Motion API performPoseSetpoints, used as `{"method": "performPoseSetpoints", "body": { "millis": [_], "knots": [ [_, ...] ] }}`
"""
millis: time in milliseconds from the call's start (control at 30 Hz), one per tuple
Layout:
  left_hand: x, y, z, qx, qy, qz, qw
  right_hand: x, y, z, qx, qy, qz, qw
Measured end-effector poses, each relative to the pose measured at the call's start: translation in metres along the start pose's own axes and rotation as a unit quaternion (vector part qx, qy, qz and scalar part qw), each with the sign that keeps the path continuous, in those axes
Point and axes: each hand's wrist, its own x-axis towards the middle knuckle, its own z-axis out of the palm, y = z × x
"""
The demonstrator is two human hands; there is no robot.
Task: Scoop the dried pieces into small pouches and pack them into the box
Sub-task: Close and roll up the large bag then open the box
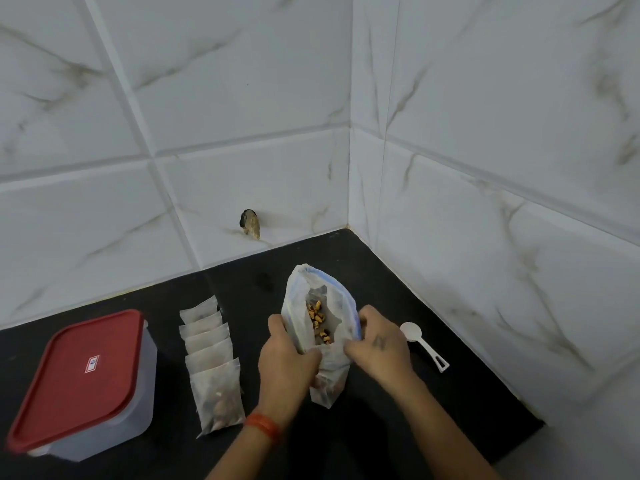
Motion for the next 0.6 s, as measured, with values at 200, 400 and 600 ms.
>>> {"method": "performPoseSetpoints", "body": {
  "millis": [200,400,600],
  "knots": [
    [0.006,0.009,-0.011,-0.112,-0.12,-0.097,0.982,0.006,0.006,-0.009,0.051,-0.092,0.032,0.994],
    [0.016,0.02,-0.037,-0.355,-0.212,-0.185,0.891,0.01,0.004,-0.035,0.314,-0.109,0.078,0.94],
    [0.01,0.011,-0.015,-0.013,-0.122,-0.064,0.99,0.005,-0.008,-0.014,-0.198,-0.003,-0.044,0.979]
  ]
}}
